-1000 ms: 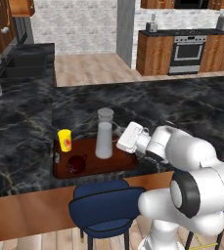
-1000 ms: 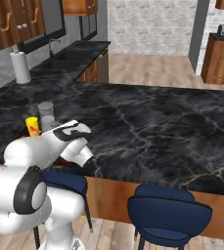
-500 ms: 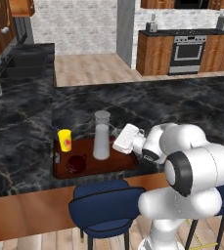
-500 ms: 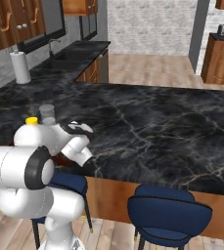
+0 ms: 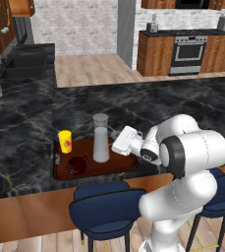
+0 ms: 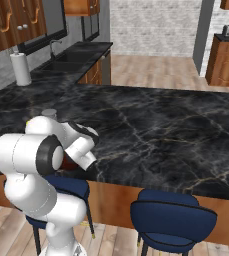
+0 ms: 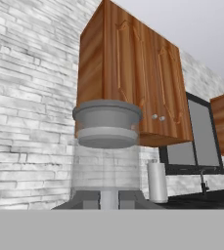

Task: There is a tray on the dining counter. Grab the cup, mug, and pitcher and place them on the tray. The pitcher may be placed next to the tray if it cannot fit the tray.

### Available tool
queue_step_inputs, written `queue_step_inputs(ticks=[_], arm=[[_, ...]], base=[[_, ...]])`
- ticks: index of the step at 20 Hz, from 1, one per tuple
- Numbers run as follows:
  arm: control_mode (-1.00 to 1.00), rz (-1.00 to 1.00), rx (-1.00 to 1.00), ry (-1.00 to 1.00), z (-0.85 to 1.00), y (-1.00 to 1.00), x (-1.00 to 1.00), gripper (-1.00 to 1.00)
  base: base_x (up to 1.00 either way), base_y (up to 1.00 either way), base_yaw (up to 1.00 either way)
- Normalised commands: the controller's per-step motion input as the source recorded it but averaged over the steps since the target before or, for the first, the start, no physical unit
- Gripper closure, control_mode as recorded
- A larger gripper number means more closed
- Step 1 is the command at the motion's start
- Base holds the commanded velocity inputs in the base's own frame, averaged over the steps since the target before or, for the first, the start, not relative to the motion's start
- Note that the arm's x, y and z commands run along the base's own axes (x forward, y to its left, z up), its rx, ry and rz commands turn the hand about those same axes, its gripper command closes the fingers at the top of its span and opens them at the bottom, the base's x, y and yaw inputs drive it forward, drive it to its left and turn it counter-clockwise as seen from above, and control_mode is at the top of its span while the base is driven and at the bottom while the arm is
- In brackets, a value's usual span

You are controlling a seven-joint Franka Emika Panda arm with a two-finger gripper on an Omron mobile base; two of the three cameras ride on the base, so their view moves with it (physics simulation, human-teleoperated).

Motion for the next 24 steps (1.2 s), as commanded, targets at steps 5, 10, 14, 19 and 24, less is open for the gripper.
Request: queue_step_inputs(ticks=[5, 10, 14, 19, 24], arm=[[-1.0, 0.01, 0.0, 0.0, -0.25, 0.0, 0.19, 1.0], [-1.0, 0.01, 0.0, 0.0, -0.03, 0.0, 0.02, 1.0], [-1.0, 0.0, 0.0, 0.0, 0.0, 0.0, 0.0, 1.0], [-1.0, 0.0, 0.0, 0.0, 0.0, 0.0, 0.0, -1.0], [-1.0, 0.0, 0.0, 0.0, 0.0, 0.0, 0.0, -1.0]], base=[[0.0, 0.0, 0.0], [0.0, 0.0, 0.0], [0.0, 0.0, 0.0], [0.0, 0.0, 0.0], [0.0, 0.0, 0.0]])
